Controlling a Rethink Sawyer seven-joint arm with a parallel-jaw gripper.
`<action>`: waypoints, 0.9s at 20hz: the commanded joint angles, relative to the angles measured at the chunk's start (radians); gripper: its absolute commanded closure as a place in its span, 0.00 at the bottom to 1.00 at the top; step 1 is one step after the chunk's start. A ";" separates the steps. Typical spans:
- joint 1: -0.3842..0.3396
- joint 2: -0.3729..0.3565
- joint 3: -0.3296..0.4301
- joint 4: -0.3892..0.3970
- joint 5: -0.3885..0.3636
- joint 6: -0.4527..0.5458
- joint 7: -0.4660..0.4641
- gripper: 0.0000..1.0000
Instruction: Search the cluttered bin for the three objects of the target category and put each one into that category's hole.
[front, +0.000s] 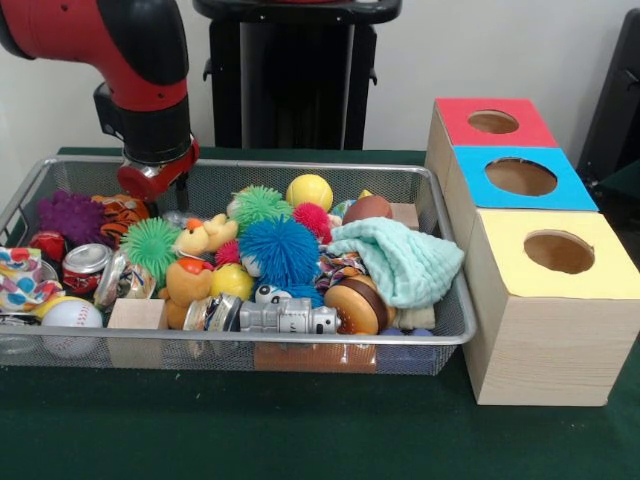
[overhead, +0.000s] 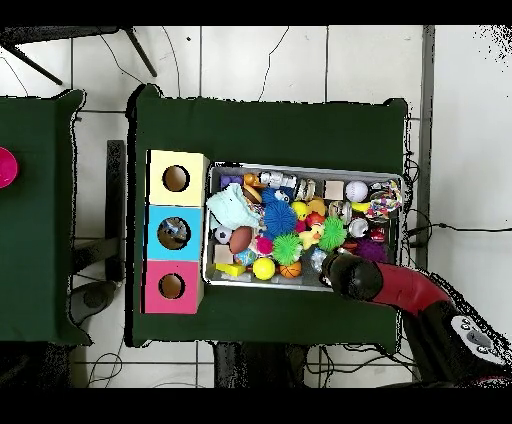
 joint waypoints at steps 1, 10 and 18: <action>-0.037 0.283 -0.018 -0.173 -0.037 -0.136 0.204 0.00; -0.069 0.309 0.014 -0.170 0.008 -0.137 0.207 1.00; -0.043 0.288 -0.010 -0.169 0.021 -0.082 0.192 1.00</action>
